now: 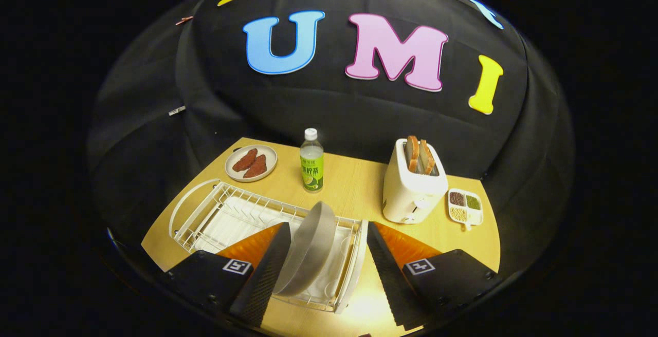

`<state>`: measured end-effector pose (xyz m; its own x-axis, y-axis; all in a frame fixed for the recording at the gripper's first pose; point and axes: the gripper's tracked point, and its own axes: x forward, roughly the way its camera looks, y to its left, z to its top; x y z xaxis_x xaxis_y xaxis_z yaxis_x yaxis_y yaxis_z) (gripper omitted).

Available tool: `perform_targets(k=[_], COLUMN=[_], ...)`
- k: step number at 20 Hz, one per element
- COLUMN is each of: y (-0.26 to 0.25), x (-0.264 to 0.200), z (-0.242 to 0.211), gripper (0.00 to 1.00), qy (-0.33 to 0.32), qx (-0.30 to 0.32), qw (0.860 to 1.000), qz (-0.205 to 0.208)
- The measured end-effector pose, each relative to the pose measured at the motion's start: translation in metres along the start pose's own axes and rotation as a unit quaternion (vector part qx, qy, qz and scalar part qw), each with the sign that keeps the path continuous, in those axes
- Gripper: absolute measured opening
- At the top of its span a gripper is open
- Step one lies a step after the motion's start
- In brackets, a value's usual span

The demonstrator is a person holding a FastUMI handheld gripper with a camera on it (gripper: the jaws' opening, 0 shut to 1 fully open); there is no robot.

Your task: Take the plate from the dish rack, then take the spoon from the basket and place it into the plate.

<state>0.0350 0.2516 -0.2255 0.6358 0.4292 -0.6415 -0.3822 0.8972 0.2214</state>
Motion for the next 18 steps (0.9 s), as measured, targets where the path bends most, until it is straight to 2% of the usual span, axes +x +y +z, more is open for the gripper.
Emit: perform_targets(k=[3,7,8,10,12,15,18], y=[-0.003,0.003,0.008,0.004,-0.007,-0.002,0.000], x=[0.023,0.048,0.053,0.061,0.057,0.054,0.057], z=[-0.022,-0.040,-0.044,-0.044,-0.045,-0.044,-0.027], gripper=[0.90,0.76,0.64,0.40,0.34,0.31,0.27], qy=[0.041,0.076,0.088,0.094,0.103,0.124,0.114], qx=[0.023,0.055,0.060,0.048,0.023,0.020,0.006], qw=[0.999,0.995,0.994,0.993,0.989,0.986,0.985], qz=[-0.017,-0.032,-0.030,-0.058,-0.099,-0.112,-0.129])
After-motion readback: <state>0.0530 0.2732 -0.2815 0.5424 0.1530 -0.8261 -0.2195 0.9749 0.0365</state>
